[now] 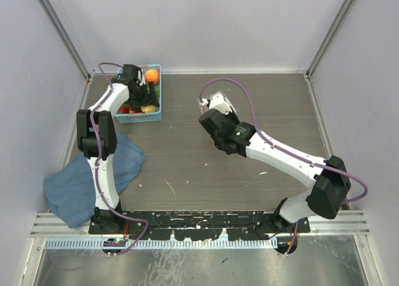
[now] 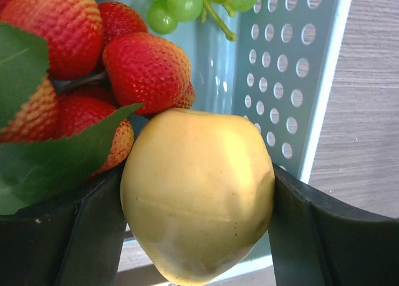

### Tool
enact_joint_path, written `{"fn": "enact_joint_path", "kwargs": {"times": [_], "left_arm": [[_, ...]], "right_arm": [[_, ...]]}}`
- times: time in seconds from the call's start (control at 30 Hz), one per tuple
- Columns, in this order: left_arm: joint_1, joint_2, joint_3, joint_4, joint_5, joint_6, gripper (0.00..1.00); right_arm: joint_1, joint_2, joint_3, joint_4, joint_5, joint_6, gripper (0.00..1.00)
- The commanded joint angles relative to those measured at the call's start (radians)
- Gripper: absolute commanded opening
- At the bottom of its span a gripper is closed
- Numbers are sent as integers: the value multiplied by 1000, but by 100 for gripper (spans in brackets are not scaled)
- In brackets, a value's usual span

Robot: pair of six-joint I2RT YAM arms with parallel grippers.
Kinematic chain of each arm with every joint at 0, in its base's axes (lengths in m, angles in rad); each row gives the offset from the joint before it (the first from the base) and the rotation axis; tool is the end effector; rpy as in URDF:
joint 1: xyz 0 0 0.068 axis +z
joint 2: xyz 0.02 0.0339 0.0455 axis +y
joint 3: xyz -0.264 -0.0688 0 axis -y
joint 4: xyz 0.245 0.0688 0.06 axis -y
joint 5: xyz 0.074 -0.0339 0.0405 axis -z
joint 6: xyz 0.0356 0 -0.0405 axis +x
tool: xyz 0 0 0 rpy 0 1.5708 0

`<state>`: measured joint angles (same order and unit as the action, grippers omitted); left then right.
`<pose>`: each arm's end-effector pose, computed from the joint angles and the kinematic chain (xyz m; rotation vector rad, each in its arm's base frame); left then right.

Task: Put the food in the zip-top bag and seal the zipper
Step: Pick up the fake fruit from the bin, then place the fake fruit in the zipper food storage bag.

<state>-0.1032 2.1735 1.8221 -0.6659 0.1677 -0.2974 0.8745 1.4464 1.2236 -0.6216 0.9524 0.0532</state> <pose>0.4745 -0.0551 0.2102 -0.1909 2.6026 -0.3623 0.2161 0.2133 0.3091 -0.4460 2.0222 -0.5919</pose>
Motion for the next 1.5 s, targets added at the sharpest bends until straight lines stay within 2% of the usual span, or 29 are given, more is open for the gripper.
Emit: {"fn": "enact_joint_path", "kwargs": {"times": [0.0, 0.1, 0.27, 0.53, 0.77, 0.9, 1.23, 1.47], "left_arm": [[2, -166, -55, 60, 50, -7, 56], [2, -262, -141, 121, 92, -58, 53], [-1, -466, -350, 312, 167, -187, 49], [-21, -676, -551, 418, 255, -292, 48], [-125, -865, -747, 584, 256, -423, 48], [-205, -977, -858, 740, 233, -522, 47], [-389, -1037, -976, 909, 136, -643, 47], [-438, -1006, -1067, 1085, 32, -736, 47]], "right_arm": [[-5, -5, 29, 17, 32, -5, 0], [-5, -2, 38, 19, 27, -1, 1], [-4, 21, 64, 17, 3, 11, 1], [-3, 62, 90, 27, -34, 37, 1], [-3, 84, 115, 34, -81, 71, 0], [-3, 98, 127, 41, -134, 97, 1], [-3, 136, 147, 67, -274, 174, 1], [-3, 89, 137, 102, -351, 195, 1]]}}
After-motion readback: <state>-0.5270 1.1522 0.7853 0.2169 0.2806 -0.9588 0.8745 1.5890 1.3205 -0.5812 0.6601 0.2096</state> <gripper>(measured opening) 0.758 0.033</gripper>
